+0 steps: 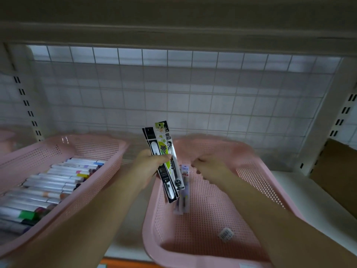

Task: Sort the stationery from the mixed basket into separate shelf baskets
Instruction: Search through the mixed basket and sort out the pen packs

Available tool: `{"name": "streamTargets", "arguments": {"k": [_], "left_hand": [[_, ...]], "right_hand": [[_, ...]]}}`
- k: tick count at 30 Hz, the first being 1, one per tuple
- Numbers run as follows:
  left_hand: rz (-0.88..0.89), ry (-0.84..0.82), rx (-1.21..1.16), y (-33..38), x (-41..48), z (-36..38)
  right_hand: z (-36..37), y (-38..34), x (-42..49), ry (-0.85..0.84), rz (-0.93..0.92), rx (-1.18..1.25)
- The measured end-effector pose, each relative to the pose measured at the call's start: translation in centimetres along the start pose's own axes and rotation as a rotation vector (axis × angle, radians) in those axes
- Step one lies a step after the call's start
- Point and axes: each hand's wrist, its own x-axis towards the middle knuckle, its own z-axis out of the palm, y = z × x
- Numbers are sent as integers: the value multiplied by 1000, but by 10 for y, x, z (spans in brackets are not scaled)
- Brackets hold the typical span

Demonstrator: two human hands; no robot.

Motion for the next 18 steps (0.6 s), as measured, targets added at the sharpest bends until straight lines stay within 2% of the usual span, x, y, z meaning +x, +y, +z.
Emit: {"name": "streamTargets", "arguments": {"k": [1, 2, 4, 8, 13, 18], "left_hand": [[1, -4, -2, 0, 1, -1], [-7, -21, 6, 1, 0, -1], [-11, -54, -12, -2, 4, -4], [-32, -110, -17, -1, 0, -5], [-61, -113, -42, -2, 2, -8], [-68, -92, -92, 3, -4, -3]], "right_hand": [[-3, -1, -3, -74, 11, 143], [-3, -4, -8, -157, 4, 183], [3, -9, -13, -252, -47, 97], [18, -9, -8, -206, -109, 86], [17, -6, -4, -116, -80, 133], [18, -2, -4, -144, -84, 188]]}}
